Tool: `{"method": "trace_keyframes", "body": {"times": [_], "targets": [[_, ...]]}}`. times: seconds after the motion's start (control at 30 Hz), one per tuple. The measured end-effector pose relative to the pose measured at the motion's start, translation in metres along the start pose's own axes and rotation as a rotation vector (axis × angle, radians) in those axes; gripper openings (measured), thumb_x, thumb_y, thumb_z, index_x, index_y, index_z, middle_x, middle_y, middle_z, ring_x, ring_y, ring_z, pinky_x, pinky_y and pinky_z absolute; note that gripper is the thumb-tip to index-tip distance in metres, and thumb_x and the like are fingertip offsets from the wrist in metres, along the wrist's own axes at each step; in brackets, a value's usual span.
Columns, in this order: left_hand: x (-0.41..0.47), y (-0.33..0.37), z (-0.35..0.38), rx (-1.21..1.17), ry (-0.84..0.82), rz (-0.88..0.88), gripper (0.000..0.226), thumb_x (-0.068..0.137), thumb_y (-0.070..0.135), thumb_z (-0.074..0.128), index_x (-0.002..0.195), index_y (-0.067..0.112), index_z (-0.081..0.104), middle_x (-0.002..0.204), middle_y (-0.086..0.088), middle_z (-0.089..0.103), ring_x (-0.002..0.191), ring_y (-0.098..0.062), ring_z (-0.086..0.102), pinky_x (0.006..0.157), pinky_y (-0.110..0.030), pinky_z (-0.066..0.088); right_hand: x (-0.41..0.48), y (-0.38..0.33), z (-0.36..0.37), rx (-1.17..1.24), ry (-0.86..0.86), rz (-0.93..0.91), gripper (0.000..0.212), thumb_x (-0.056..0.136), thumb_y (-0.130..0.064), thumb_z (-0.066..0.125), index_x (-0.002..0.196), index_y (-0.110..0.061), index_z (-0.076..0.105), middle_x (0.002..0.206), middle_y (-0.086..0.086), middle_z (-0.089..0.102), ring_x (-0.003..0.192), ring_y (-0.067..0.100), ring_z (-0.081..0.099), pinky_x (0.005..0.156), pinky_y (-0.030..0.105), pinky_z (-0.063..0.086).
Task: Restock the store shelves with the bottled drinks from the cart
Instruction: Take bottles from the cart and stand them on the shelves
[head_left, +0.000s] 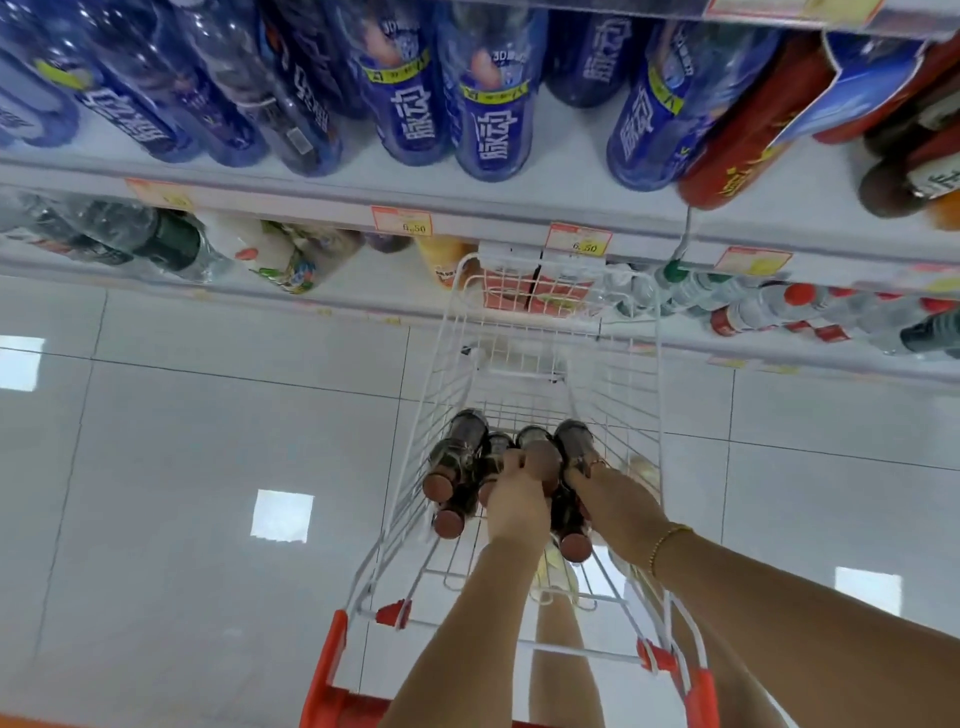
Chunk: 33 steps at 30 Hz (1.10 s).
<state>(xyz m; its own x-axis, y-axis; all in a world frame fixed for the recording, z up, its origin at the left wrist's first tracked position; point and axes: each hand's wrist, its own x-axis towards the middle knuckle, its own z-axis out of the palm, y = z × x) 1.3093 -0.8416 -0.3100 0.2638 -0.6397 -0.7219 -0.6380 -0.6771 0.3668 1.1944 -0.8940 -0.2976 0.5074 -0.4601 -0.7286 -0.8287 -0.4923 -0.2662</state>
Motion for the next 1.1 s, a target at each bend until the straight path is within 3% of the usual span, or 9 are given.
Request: {"method": "trace_keyframes", "body": {"times": [0.23,0.43,0.53,0.6,0.73,0.87,0.93,1.0,1.1], "targets": [[-0.019,0.011,-0.020,-0.138,0.083,0.034,0.049,0.080,0.007,0.062,0.125,0.016,0.046,0.130,-0.006,0.040,0.095,-0.026,0.061,0.074,-0.024,0.045,-0.005,0.004,-0.024,0.105,0.104,-0.026,0.044,0.075,-0.008,0.063,0.114,-0.015,0.046,0.117,0.008,0.048,0.097,0.027,0.058,0.078,0.035,0.049],[-0.076,0.048,-0.084,-0.302,0.294,0.127,0.039,0.069,0.008,0.069,0.107,0.016,0.058,0.109,-0.003,0.049,0.081,-0.011,0.046,0.079,-0.020,0.046,-0.064,0.002,-0.113,0.446,0.195,0.070,0.039,0.075,-0.025,0.073,0.104,-0.011,0.051,0.097,0.008,0.062,0.081,0.019,0.054,0.067,0.027,0.041],[-0.111,0.073,-0.127,-0.335,0.476,0.228,0.034,0.065,0.012,0.071,0.097,0.019,0.064,0.090,0.009,0.055,0.081,-0.003,0.040,0.076,-0.015,0.044,-0.112,0.008,-0.160,0.568,0.285,0.038,0.030,0.075,-0.026,0.074,0.096,-0.016,0.054,0.089,0.005,0.064,0.082,0.020,0.059,0.071,0.032,0.047],[-0.135,0.091,-0.158,-0.378,0.561,0.265,0.037,0.064,0.013,0.077,0.099,0.017,0.065,0.085,0.012,0.049,0.080,-0.009,0.047,0.071,-0.010,0.039,-0.142,0.012,-0.193,0.601,0.381,0.000,0.026,0.076,-0.025,0.073,0.093,-0.018,0.055,0.086,0.003,0.064,0.081,0.019,0.060,0.072,0.029,0.047],[-0.188,0.140,-0.228,-0.390,0.691,0.458,0.040,0.066,0.016,0.081,0.102,0.017,0.062,0.099,-0.001,0.050,0.081,-0.011,0.052,0.074,0.004,0.032,-0.216,0.018,-0.274,0.571,0.664,-0.064,0.021,0.080,-0.023,0.069,0.097,-0.021,0.057,0.086,0.003,0.065,0.074,0.017,0.058,0.063,0.012,0.041],[-0.242,0.201,-0.296,-0.390,0.812,0.670,0.036,0.070,0.022,0.079,0.096,0.029,0.054,0.096,0.009,0.047,0.089,0.011,0.048,0.076,0.000,0.035,-0.295,0.019,-0.350,0.580,0.896,-0.207,0.023,0.081,-0.027,0.067,0.093,-0.038,0.052,0.088,-0.007,0.064,0.074,0.012,0.061,0.066,0.026,0.048],[-0.272,0.231,-0.327,-0.359,0.884,0.780,0.037,0.070,0.032,0.078,0.095,0.036,0.051,0.096,0.018,0.045,0.091,0.013,0.046,0.078,-0.006,0.041,-0.335,0.020,-0.383,0.602,1.009,-0.281,0.022,0.076,-0.038,0.065,0.091,-0.045,0.051,0.091,-0.011,0.064,0.077,0.008,0.060,0.067,0.025,0.051],[-0.305,0.261,-0.356,-0.343,0.953,0.895,0.033,0.067,0.042,0.071,0.090,0.045,0.048,0.095,0.021,0.046,0.089,0.012,0.047,0.075,-0.006,0.044,-0.374,0.023,-0.413,0.554,1.145,-0.330,0.021,0.070,-0.047,0.056,0.090,-0.048,0.050,0.093,-0.014,0.063,0.084,0.004,0.058,0.068,0.016,0.048],[-0.350,0.306,-0.390,-0.322,1.044,1.094,0.028,0.068,0.045,0.063,0.092,0.047,0.048,0.095,0.018,0.046,0.089,0.005,0.050,0.071,-0.003,0.045,-0.425,0.035,-0.451,0.455,1.391,-0.369,0.019,0.069,-0.044,0.051,0.088,-0.043,0.052,0.089,-0.023,0.058,0.081,-0.008,0.054,0.059,0.000,0.040]]}}
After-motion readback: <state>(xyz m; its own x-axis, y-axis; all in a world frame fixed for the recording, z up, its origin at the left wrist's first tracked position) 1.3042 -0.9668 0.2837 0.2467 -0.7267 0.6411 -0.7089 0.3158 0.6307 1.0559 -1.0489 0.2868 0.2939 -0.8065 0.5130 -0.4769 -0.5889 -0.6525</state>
